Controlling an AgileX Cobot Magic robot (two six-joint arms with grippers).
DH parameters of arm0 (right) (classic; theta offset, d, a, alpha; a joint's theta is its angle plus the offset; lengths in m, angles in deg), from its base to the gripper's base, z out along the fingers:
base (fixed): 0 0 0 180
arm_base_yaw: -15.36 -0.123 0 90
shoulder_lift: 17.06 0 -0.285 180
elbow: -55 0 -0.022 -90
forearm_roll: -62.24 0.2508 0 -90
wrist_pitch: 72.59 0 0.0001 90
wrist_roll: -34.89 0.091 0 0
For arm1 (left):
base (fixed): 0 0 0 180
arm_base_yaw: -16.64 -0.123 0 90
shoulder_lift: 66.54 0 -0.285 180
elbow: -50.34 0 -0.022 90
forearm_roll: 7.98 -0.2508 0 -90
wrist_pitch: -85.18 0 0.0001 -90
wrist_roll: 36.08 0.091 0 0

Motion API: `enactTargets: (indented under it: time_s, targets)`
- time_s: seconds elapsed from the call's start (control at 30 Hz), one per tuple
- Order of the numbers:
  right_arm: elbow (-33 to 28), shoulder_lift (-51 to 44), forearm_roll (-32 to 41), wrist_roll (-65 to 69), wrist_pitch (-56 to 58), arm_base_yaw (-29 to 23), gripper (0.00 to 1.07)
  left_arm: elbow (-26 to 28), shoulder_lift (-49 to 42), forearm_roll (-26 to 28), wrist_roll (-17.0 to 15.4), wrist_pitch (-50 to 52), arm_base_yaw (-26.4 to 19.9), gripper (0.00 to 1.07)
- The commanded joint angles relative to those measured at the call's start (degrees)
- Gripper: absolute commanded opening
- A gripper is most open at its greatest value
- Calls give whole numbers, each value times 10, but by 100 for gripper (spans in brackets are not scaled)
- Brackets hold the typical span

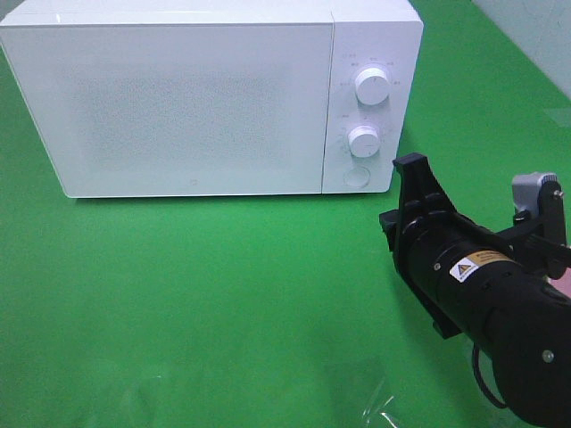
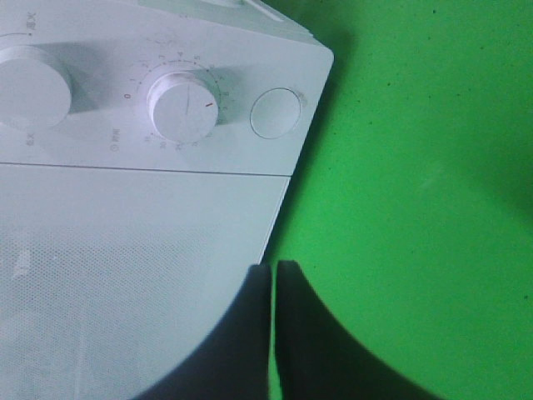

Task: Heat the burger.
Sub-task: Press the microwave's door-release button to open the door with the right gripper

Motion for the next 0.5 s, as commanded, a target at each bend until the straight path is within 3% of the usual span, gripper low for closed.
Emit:
enactTargets:
  time_s: [0.03, 0.5]
  targets:
    - [9, 1, -29, 5, 9, 21, 0, -1, -13, 2, 1, 2, 3, 97]
    - [51, 84, -154, 129, 14, 93, 0, -1, -13, 2, 1, 2, 3, 97]
